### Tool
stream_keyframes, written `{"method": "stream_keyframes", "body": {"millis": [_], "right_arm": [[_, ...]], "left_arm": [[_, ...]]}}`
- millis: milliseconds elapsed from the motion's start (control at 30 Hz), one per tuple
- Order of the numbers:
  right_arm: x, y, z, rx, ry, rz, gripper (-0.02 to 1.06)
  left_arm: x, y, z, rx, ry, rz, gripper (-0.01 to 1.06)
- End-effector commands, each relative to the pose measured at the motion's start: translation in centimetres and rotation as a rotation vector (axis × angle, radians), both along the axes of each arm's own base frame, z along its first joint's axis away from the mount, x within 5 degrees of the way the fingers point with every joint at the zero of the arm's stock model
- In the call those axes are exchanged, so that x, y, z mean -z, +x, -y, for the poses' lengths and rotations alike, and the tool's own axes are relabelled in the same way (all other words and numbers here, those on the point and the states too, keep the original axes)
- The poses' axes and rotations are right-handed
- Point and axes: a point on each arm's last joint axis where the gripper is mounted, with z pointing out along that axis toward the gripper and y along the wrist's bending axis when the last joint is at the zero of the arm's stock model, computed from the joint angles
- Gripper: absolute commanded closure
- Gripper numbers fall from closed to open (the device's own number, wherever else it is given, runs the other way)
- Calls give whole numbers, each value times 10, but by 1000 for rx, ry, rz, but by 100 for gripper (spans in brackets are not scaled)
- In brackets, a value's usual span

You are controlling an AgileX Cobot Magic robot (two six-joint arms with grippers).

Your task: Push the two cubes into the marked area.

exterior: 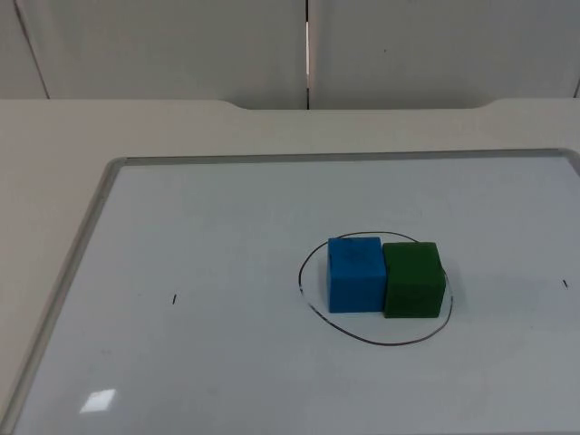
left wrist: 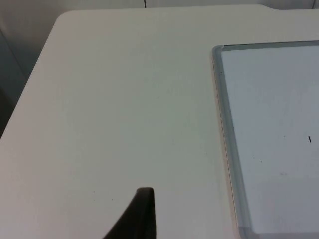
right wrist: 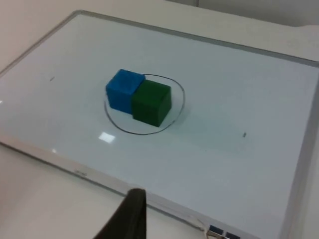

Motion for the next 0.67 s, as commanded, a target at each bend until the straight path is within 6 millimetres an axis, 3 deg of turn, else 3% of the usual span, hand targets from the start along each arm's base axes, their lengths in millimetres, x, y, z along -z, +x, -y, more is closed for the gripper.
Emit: {"method": "stream_keyframes", "body": {"millis": [0, 633], "right_arm": [[0, 0, -1, 41, 6, 2, 0], [0, 0, -3, 376, 6, 5, 0]], "left_arm": [[1, 0, 0, -6, 5, 8, 0], [1, 0, 0, -6, 5, 8, 0]]}}
